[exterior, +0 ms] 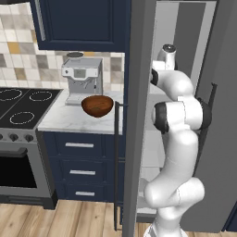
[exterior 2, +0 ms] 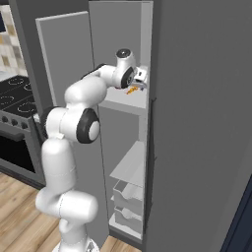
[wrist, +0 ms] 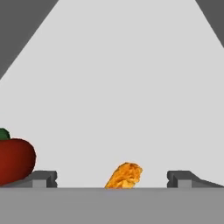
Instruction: Take the kiwi, bell pepper, and shrimp from the freezer and place them in the bowl on the counter.
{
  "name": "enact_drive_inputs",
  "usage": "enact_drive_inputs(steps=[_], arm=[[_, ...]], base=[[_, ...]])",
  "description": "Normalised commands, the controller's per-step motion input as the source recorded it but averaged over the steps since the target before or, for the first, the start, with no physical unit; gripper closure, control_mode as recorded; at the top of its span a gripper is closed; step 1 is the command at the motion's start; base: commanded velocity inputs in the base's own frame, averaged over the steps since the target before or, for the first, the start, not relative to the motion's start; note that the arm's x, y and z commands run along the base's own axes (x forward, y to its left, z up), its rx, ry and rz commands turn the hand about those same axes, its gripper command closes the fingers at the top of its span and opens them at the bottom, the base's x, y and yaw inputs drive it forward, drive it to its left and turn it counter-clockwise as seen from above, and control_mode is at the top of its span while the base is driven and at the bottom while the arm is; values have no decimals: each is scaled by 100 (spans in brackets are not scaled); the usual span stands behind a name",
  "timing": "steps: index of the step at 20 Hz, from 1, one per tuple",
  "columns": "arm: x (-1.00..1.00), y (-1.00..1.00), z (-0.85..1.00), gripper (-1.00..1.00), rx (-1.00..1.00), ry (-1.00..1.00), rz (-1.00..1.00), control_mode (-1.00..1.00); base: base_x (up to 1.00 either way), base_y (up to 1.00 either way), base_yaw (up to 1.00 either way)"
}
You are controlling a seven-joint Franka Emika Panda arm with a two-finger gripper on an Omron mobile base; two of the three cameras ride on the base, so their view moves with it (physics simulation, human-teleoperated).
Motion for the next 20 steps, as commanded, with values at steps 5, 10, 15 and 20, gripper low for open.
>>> enact_drive_inputs(steps=[5,10,15,20], arm=[[-16,0,-84,100,0,28,-2,-100],[-35,0,-77,100,0,24,-1,-100],[-57,0,-49,100,0,8,-1,-100],[-100,-21,-1,100,1,-17,-7,-100]], base=[[0,0,0],[0,0,0],[0,0,0],[0,0,0]])
